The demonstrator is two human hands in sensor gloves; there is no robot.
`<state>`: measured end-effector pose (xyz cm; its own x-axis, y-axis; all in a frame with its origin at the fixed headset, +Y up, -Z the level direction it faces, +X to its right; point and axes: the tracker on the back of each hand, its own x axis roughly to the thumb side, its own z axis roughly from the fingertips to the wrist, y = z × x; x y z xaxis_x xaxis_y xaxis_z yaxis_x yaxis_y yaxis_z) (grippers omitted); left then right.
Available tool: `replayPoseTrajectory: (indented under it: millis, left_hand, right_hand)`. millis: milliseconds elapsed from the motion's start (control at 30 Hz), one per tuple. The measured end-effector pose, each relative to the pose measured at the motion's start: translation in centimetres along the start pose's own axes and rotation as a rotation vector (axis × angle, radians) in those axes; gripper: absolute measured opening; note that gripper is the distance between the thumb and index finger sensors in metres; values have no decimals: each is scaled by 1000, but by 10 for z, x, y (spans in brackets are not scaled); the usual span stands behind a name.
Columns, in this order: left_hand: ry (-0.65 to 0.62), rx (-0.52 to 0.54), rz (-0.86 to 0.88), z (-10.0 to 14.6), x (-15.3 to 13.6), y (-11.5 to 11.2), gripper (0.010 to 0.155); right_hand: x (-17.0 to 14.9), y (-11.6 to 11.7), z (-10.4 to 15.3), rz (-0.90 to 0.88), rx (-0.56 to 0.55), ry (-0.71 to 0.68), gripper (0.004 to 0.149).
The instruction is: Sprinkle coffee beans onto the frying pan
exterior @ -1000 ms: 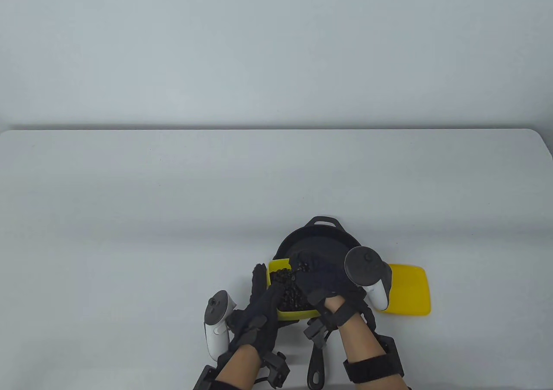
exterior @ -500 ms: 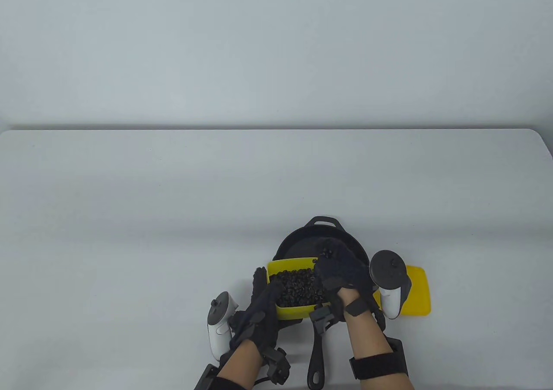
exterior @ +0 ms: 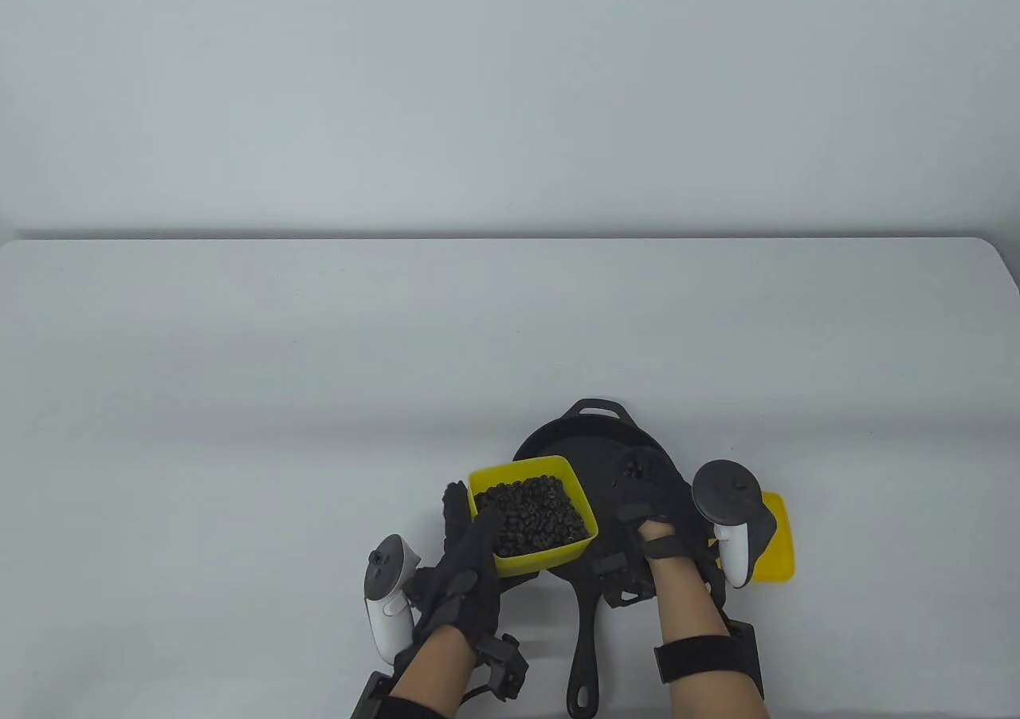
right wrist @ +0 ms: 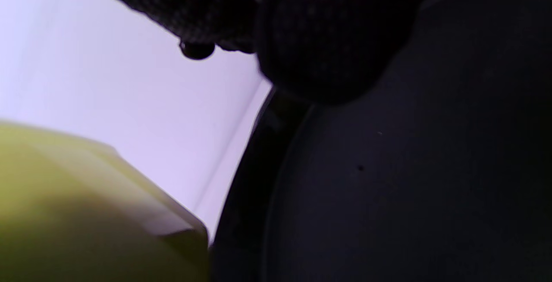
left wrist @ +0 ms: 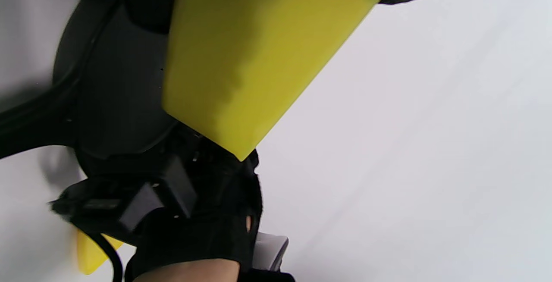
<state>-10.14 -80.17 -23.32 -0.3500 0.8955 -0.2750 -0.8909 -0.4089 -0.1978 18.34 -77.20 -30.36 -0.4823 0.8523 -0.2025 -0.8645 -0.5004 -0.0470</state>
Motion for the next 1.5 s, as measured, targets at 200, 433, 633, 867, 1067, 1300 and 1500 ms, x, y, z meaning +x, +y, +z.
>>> replayPoseTrajectory:
  millis: [200,433,633,867,1067,1300,1500]
  left_hand:
    - [-3,20,-8,2,1,4,85]
    - [-26,35,-15,5,5,8,85]
    - [-19,46,-14,5,5,7,85]
    - [-19,46,-31,5,5,9,85]
    - [-18,44,-33,5,5,9,85]
    - [-13,24,-37,5,5,9,85]
    - [-1,16,-68,4,3,7,84]
  right_hand:
    - [-4,8,-3,108,69,40,41]
    - [-6,5,-1,106,56,24,48]
    - [-2,1,0,89,53,-15,53]
    - [1,6,0,90,90,-39,46]
    - [5,8,0,118,107,-69,40]
    - [8,11,0,149,138,-102,35]
    - [13,7,4,134,108,-135,41]
